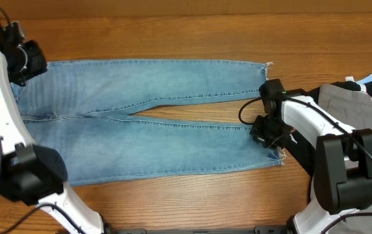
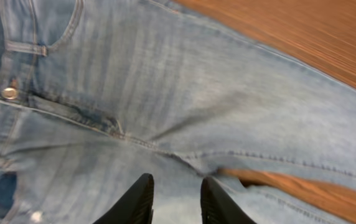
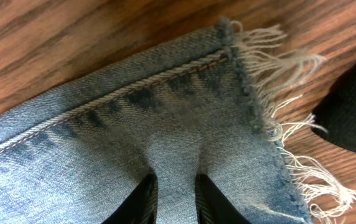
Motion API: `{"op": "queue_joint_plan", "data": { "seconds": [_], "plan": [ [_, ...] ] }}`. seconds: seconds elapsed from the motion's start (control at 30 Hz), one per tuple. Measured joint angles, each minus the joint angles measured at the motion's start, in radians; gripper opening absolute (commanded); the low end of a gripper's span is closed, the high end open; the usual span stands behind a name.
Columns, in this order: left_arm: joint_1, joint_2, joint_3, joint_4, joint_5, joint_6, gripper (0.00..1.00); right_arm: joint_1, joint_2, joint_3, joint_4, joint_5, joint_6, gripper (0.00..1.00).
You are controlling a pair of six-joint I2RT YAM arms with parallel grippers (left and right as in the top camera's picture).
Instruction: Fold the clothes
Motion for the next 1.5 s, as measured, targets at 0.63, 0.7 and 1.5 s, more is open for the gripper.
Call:
{"op": "queue_joint_plan", "data": {
  "seconds": [0.63, 0.7, 1.5],
  "plan": [
    [0.008, -0.262, 0.016, -0.2, -0.184, -0.054, 0.51, -0.141, -0.194, -0.074, -0.135, -0.037, -0.192, 0.37],
    [0.042, -0.264, 0.016, -0.221, -0.209, -0.083, 0.54, -0.141, -0.301, -0.047, -0.147, -0.062, -0.203, 0.48],
    [0.565, -0.296, -0.81, 0.238, -0.061, -0.253, 0.77, -0.141, -0.645, 0.066, -0.123, -0.285, -0.252, 0.69]
  ]
}}
